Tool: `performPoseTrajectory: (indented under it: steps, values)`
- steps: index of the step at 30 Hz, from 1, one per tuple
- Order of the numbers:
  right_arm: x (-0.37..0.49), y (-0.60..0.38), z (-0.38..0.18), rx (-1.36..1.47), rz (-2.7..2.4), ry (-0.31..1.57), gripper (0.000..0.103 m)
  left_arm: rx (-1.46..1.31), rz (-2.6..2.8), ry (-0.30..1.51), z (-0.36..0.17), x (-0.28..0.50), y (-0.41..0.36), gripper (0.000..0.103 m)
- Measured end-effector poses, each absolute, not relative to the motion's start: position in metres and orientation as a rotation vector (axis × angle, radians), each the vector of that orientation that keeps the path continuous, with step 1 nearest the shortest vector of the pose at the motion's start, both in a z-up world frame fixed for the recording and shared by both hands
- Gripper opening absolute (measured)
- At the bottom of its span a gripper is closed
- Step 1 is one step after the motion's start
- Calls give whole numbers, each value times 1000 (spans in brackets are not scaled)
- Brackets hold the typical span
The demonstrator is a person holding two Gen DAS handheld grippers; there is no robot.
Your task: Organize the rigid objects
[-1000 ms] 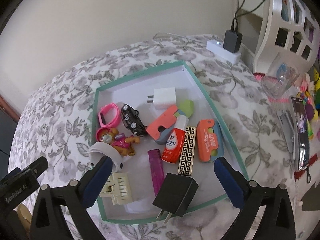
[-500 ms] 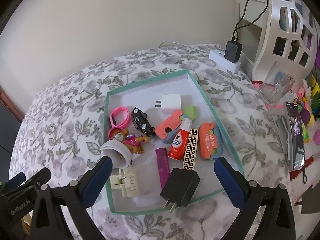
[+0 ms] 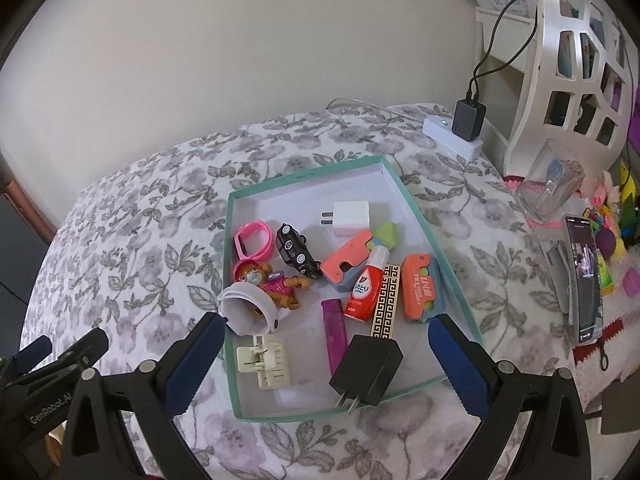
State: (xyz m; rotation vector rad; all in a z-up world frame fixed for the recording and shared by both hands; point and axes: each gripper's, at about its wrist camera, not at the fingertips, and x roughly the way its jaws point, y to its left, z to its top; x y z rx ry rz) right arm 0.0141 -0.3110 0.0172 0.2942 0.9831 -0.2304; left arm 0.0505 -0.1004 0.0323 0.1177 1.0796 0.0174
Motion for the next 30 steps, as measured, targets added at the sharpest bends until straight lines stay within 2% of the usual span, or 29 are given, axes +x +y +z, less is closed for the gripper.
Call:
performPoseTrajectory:
  steps: [30]
  values:
    - [19,-307,12,249,-214,1014,103,112,52,1091,29,53,-100,100]
